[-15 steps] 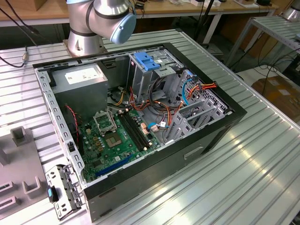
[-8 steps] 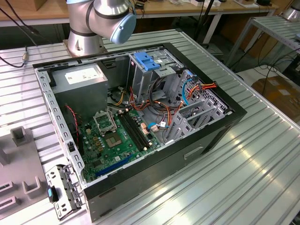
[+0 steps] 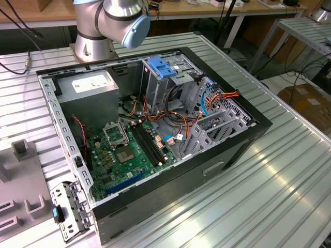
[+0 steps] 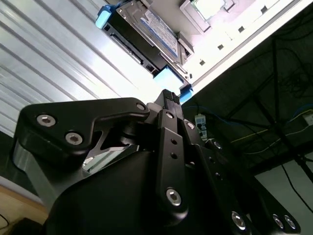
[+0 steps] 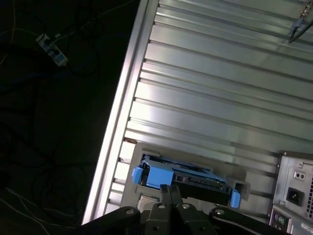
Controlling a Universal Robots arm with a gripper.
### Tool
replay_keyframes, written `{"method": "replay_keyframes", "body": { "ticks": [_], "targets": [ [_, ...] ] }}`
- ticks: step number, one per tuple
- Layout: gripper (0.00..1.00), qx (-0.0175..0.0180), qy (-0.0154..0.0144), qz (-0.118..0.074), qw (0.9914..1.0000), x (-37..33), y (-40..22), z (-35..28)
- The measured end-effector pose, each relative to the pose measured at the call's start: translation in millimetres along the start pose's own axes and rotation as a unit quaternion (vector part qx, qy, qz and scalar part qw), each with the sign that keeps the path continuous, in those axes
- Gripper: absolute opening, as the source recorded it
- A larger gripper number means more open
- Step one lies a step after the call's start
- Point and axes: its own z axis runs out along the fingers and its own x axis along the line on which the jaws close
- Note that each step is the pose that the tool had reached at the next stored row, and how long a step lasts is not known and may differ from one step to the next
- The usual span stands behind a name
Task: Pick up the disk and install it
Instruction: 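Pick up the disk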
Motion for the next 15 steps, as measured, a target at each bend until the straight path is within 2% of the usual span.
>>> {"method": "replay_keyframes", "body": {
  "ticks": [4, 15],
  "targets": [
    [0.11, -0.0004, 0.0013, -0.02, 0.9998, 0.0, 0.0, 0.0],
    [0.11, -0.0004, 0.0014, -0.022, 0.99975, 0.0, 0.0, 0.0]
  ]
}}
